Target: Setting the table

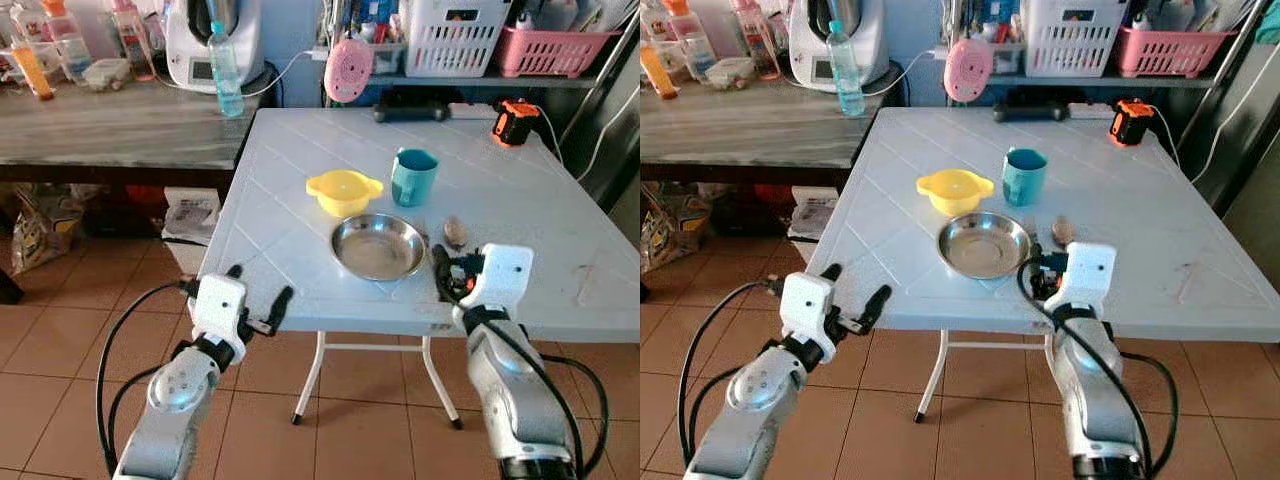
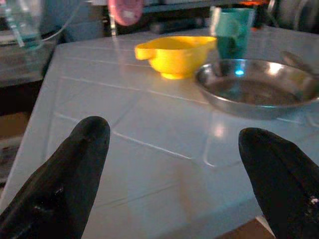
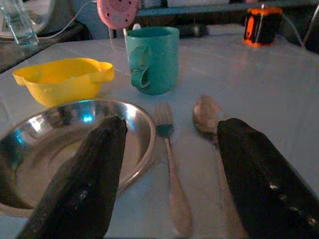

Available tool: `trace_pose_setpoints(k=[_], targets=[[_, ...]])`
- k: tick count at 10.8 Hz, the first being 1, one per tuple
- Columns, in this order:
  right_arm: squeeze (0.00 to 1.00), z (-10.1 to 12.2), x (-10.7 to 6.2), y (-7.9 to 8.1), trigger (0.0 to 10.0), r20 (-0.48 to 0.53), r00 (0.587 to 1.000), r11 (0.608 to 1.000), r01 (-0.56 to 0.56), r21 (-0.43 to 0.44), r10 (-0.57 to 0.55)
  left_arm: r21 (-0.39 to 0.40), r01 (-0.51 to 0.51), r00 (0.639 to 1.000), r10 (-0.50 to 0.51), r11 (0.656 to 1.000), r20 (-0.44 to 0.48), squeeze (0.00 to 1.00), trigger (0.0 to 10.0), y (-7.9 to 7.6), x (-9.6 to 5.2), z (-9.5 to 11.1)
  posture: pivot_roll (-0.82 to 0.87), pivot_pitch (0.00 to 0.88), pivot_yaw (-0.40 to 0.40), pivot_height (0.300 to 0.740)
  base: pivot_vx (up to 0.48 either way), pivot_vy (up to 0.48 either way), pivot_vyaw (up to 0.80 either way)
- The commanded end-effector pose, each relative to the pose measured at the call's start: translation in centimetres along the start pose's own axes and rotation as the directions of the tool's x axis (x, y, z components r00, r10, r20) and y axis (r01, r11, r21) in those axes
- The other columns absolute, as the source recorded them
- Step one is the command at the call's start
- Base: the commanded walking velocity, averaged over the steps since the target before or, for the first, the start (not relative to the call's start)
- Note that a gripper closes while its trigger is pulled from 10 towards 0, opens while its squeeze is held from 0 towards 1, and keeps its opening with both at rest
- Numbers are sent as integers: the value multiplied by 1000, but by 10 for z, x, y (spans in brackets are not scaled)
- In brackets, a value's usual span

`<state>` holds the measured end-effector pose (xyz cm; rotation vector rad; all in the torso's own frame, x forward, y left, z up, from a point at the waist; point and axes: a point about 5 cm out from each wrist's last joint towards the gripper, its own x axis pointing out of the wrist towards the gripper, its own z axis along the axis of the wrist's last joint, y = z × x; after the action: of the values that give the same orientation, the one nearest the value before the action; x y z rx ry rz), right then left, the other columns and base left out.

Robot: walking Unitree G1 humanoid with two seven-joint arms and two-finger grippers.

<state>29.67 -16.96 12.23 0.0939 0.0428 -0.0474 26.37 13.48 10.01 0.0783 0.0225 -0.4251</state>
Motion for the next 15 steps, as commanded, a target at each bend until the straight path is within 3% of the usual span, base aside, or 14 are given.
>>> trace_pose_setpoints(k=[1, 3, 4, 5, 6, 15], targets=[[0, 6, 8, 1, 10000, -23, 999, 999, 25, 39, -25, 15, 42, 999, -42, 999, -4, 0, 10000, -2, 1, 4, 78, 0, 4, 740, 0, 0, 0], [0, 9, 21, 14, 10000, -85, 995, 985, 63, 159, -50, 12, 62, 998, -62, 998, -25, 0, 10000, -3, -2, 1, 77, 0, 6, 740, 0, 0, 0], [0, 10, 23, 18, 10000, -84, 996, 986, 48, 159, -35, 13, 69, 997, -68, 998, -28, 0, 10000, -4, -2, 1, 79, 0, 4, 740, 0, 0, 0], [522, 5, 26, 22, 10000, -130, 991, 984, 58, 169, -36, 15, 73, 997, -73, 997, -31, 0, 10000, -5, -2, 1, 85, 0, 0, 740, 0, 0, 0], [0, -2, 28, 22, 10000, -171, 984, 978, 78, 196, -45, 12, 78, 996, -77, 997, -34, 0, 10000, -7, -3, 1, 91, 0, -4, 740, 0, 0, 0], [0, -13, 59, 36, 10000, -316, 948, 942, 149, 301, -49, 9, 113, 992, -112, 994, -65, 0, 10000, -20, -10, -4, 108, 13, -15, 740, 0, 0, 0]])
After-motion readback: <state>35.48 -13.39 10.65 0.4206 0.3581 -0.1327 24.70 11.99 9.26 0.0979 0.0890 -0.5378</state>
